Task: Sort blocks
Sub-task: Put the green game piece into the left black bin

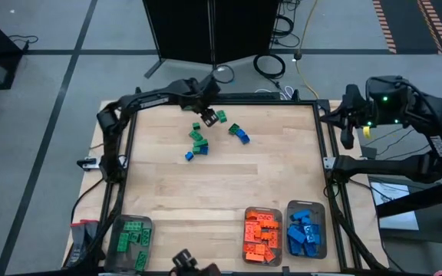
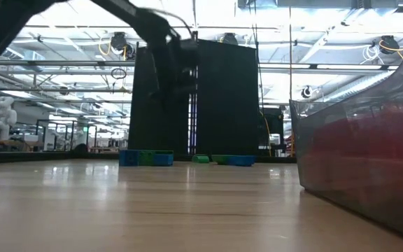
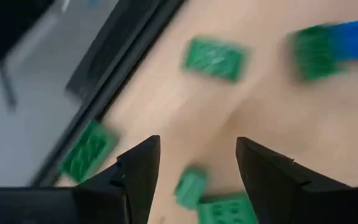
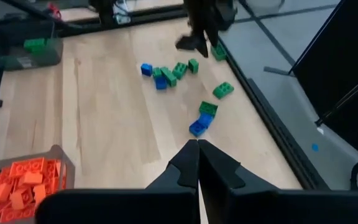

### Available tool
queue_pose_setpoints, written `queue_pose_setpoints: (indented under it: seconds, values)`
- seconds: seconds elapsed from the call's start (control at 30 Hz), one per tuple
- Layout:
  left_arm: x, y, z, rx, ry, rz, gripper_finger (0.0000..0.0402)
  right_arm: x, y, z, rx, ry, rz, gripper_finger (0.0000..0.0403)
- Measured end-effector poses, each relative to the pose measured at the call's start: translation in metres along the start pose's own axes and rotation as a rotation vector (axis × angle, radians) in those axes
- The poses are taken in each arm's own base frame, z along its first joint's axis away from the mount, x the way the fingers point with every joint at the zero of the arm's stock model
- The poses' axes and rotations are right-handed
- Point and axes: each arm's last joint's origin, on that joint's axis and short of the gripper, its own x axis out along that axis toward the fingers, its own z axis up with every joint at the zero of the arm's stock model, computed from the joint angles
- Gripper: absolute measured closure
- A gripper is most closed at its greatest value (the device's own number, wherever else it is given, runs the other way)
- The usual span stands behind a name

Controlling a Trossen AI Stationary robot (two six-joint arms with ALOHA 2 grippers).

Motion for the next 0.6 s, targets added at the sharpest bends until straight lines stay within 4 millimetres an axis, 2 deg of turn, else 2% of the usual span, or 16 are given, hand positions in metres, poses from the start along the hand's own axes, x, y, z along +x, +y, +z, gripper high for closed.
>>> queue_pose_setpoints:
  seconds: [0.1, 0.3, 0.43, 0.6]
  values:
    - [0.02, 0.008, -0.003, -0.149, 0.067, 0.068, 0.0187, 0.0, 0.0, 0.004, -0.002, -0.037, -0.004, 0.0401]
    - [0.044, 0.024, -0.007, -0.411, 0.103, 0.169, 0.0187, -0.001, -0.001, 0.016, -0.017, -0.162, -0.015, 0.0395]
    - [0.052, 0.032, -0.007, -0.454, 0.107, 0.204, 0.0187, -0.002, -0.002, 0.022, -0.026, -0.224, -0.021, 0.0395]
    - [0.053, 0.043, -0.008, -0.465, 0.096, 0.296, 0.0187, 0.0, -0.002, 0.025, -0.027, -0.231, -0.022, 0.0395]
